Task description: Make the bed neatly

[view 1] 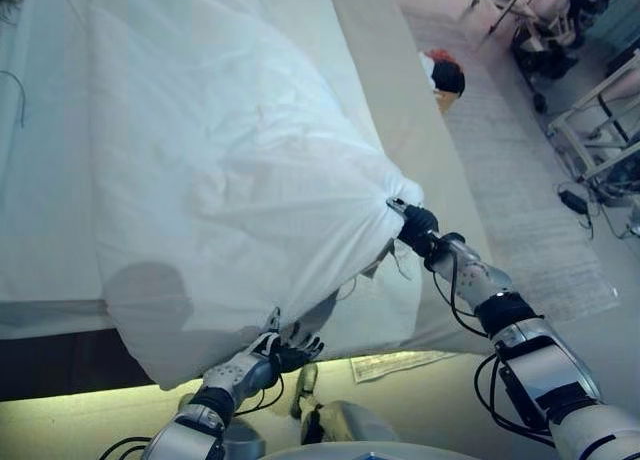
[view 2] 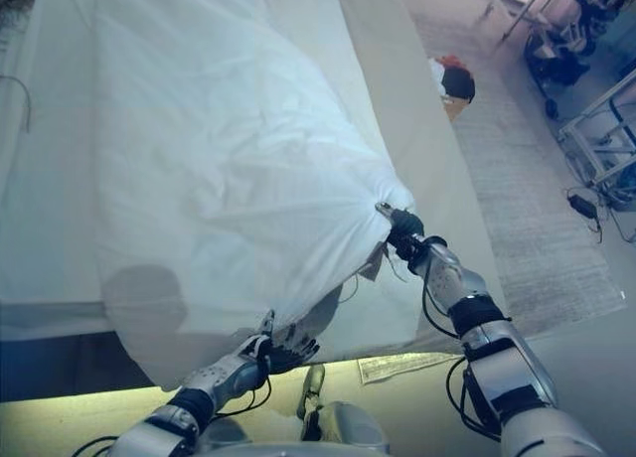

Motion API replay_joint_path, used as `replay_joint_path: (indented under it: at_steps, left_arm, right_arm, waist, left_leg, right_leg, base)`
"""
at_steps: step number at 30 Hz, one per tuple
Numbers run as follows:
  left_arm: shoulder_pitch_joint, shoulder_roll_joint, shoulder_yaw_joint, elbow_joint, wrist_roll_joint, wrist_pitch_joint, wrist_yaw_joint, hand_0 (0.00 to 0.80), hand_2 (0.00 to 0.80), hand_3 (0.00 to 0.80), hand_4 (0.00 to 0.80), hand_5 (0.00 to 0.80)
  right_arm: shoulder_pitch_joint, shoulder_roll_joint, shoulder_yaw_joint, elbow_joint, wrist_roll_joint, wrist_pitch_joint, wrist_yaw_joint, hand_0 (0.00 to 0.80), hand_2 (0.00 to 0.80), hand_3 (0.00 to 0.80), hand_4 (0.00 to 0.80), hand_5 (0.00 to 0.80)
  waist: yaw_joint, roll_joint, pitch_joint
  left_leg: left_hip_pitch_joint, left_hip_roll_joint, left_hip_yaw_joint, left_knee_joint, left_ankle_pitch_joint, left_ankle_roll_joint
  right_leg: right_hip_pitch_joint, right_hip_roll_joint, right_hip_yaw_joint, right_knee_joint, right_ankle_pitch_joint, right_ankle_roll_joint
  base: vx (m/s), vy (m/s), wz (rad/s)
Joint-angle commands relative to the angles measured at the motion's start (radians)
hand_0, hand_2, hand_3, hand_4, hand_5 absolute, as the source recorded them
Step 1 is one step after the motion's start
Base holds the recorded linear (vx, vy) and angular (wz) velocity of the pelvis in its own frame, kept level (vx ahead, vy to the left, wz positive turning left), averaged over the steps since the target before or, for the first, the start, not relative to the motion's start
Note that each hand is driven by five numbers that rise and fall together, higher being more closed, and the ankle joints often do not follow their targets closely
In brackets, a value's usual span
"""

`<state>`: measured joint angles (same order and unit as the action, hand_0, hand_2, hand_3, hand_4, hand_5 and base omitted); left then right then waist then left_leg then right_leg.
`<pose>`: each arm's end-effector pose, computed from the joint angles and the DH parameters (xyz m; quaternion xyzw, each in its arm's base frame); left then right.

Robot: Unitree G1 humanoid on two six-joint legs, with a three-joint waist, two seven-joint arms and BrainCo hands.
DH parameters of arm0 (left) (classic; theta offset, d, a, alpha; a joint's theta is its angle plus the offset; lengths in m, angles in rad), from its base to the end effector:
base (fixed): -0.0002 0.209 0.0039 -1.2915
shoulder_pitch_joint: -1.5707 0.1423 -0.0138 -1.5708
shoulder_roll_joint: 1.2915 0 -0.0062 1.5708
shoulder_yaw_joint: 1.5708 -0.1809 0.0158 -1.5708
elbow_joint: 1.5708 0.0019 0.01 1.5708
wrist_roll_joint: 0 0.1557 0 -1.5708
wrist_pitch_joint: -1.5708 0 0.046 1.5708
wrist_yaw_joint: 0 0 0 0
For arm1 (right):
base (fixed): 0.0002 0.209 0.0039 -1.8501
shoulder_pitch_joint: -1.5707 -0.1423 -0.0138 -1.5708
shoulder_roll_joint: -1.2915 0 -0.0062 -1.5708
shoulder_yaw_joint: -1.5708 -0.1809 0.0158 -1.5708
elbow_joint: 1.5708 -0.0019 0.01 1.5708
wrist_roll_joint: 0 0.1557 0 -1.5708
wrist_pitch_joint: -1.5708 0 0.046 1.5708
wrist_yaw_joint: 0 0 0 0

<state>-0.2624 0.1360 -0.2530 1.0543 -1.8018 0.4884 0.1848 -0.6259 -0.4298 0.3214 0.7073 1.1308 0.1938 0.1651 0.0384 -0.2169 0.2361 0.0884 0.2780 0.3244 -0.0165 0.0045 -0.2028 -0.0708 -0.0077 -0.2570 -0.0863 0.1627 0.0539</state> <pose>0.1936 0.1390 -0.0845 -0.6132 0.5257 0.1464 0.5711 0.3239 -0.1873 0.0675 0.2734 0.1617 0.1301 0.9392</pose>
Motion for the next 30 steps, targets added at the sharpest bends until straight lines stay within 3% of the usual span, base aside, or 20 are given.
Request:
replay_joint_path:
  at_steps: [1, 9, 11, 18, 22, 30]
  left_arm:
    - [-0.072, -0.065, -0.034, 0.096, 0.086, 0.089, 0.015, 0.000, 0.000, 0.000, 0.000, 0.000]
    - [-0.101, -0.035, 0.018, 0.187, 0.134, 0.075, -0.054, 0.000, 0.000, 0.000, 0.000, 0.000]
    - [-0.113, -0.031, 0.018, 0.181, 0.111, 0.040, -0.091, 0.000, 0.000, 0.000, 0.000, 0.000]
    - [-0.125, -0.034, -0.006, -0.001, 0.044, -0.200, -0.321, 0.000, 0.000, 0.000, 0.000, 0.000]
    - [-0.097, -0.048, -0.006, -0.075, 0.069, -0.241, -0.409, 0.000, 0.000, 0.000, 0.000, 0.000]
    - [-0.062, -0.072, -0.007, -0.096, 0.115, -0.243, -0.568, 0.000, 0.000, 0.000, 0.000, 0.000]
  right_arm:
    - [-0.196, -0.092, -0.034, -0.085, 0.068, -0.100, 0.039, 0.800, 0.800, 0.800, 0.800, 0.800]
    - [-0.237, -0.108, -0.009, -0.106, 0.093, -0.113, 0.020, 0.800, 0.800, 0.800, 0.800, 0.800]
    - [-0.249, -0.112, -0.008, -0.098, 0.096, -0.113, 0.026, 0.800, 0.800, 0.800, 0.800, 0.800]
    - [-0.217, -0.119, -0.029, -0.079, 0.070, -0.099, 0.040, 0.800, 0.800, 0.800, 0.800, 0.800]
    - [-0.176, -0.115, -0.062, -0.073, 0.056, -0.094, 0.042, 0.800, 0.800, 0.800, 0.800, 0.800]
    - [-0.174, -0.098, -0.086, 0.005, 0.038, -0.075, 0.068, 0.800, 0.800, 0.800, 0.800, 0.800]
  waist:
    - [-0.013, -0.018, 0.026]
    - [-0.018, -0.026, 0.057]
    - [-0.019, -0.023, 0.061]
    - [-0.014, 0.001, 0.054]
    - [0.002, 0.013, 0.047]
    - [0.021, 0.029, 0.020]
  left_leg:
    - [-0.088, 0.059, -0.078, -0.012, 0.059, 0.015]
    - [-0.127, 0.062, -0.088, -0.029, 0.081, 0.005]
    - [-0.130, 0.059, -0.093, -0.036, 0.083, 0.004]
    - [-0.114, 0.047, -0.101, -0.043, 0.081, 0.006]
    - [-0.102, 0.043, -0.113, -0.044, 0.076, 0.008]
    - [-0.064, 0.033, -0.113, -0.058, 0.065, 0.011]
  right_leg:
    - [0.094, -0.118, -0.021, 0.009, -0.063, 0.109]
    - [0.056, -0.109, -0.023, 0.000, -0.056, 0.106]
    - [0.052, -0.108, -0.024, 0.000, -0.057, 0.105]
    - [0.068, -0.119, -0.030, 0.001, -0.061, 0.104]
    - [0.089, -0.128, -0.043, 0.003, -0.066, 0.105]
    - [0.122, -0.139, -0.058, -0.001, -0.071, 0.110]
  base:
    - [-0.039, -0.032, 0.00]
    - [-0.068, -0.016, 0.00]
    - [-0.055, 0.013, -0.03]
    - [-0.006, 0.009, 0.02]
    - [0.015, 0.003, 0.14]
    - [0.033, 0.013, 0.11]
